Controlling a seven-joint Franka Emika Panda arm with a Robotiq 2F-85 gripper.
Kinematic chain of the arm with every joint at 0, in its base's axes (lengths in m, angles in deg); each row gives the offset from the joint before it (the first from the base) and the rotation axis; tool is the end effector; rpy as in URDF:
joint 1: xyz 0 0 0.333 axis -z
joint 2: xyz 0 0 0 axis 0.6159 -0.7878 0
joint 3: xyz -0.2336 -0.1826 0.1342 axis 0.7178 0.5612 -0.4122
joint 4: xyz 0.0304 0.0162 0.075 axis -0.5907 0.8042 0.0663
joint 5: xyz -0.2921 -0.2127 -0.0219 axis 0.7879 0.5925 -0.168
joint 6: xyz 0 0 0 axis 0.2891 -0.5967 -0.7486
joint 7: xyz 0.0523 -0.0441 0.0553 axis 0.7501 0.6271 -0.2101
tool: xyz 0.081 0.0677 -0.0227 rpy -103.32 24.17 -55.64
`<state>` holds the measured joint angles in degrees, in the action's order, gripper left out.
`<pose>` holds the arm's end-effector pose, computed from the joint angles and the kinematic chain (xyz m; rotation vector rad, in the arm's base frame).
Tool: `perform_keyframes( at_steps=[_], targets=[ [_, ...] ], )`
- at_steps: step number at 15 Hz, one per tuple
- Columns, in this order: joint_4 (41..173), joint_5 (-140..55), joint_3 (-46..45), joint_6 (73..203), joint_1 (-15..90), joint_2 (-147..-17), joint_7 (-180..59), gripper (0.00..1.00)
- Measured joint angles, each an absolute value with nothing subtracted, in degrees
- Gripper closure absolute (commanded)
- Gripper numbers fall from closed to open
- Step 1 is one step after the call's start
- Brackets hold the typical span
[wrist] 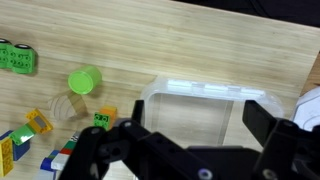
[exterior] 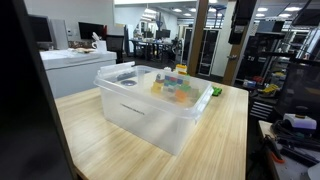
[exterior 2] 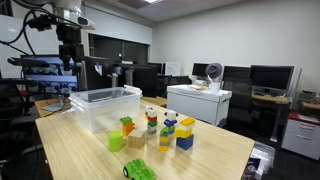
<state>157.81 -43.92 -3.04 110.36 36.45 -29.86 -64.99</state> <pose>0.3243 -0.0005 0.5101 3.1255 0.0364 -0.0203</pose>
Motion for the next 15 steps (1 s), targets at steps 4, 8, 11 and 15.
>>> perform_keyframes(
  at_steps=[4,8,11,15],
  targets=[
    [157.8,-42.4,-3.0,112.8,38.0,-30.2,-64.7,0.0],
    [157.8,-39.7,-2.5,116.2,40.8,-32.1,-64.5,0.0],
    [157.6,-37.8,-1.6,119.1,42.8,-34.4,-64.2,0.0],
    [157.6,-34.9,0.3,122.4,46.8,-38.6,-62.5,0.0]
  ],
)
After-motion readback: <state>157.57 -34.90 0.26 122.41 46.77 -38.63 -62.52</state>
